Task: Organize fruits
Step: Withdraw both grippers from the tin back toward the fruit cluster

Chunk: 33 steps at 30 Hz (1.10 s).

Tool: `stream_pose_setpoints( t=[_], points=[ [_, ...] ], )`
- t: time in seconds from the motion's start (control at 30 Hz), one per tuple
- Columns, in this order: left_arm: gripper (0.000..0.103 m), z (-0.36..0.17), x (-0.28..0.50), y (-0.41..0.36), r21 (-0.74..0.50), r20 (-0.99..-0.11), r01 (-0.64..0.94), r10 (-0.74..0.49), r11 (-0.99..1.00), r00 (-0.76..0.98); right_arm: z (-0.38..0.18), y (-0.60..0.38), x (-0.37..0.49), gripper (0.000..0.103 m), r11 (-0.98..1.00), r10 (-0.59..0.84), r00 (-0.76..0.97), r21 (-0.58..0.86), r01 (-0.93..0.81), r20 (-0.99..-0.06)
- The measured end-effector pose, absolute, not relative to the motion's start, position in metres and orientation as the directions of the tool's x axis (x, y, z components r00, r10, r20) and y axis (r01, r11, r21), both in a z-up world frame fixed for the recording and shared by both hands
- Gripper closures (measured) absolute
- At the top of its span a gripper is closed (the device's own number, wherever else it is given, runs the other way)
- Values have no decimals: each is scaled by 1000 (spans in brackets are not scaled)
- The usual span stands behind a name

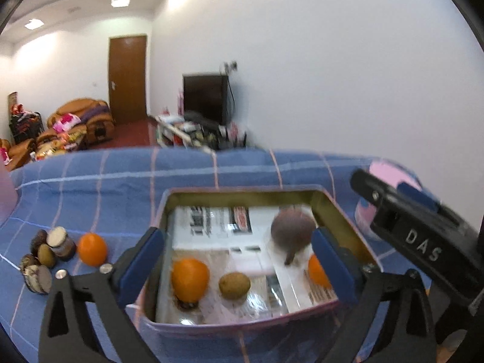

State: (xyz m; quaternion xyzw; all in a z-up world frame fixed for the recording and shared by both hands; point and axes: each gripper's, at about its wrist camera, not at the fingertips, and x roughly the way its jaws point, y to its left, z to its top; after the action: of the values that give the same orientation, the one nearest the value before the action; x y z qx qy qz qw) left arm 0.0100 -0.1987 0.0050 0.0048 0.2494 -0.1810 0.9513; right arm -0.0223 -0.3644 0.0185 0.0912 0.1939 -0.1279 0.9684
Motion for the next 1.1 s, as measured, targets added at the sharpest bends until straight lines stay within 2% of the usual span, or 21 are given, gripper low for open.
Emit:
stream_pose_setpoints(
  t=[0.13,0.2,0.53,1.1],
  points=[
    [0,8,6,-191,-44,-436,307,-295,951,850,24,-360,-33,25,943,-287,908,77,324,-306],
    [0,8,7,-186,-37,-437,292,-278,956,855,25,-358,-35,25,940,-309,905,52,338,-291],
    [0,2,3,-153,-22,-463,230,-214,973,860,19,-348,-36,25,938,-324,894,17,346,-308],
    [0,-3,-5,-90,-26,-491,178,-168,984,855,15,-313,-68,25,923,-335,873,62,379,-354]
  ],
)
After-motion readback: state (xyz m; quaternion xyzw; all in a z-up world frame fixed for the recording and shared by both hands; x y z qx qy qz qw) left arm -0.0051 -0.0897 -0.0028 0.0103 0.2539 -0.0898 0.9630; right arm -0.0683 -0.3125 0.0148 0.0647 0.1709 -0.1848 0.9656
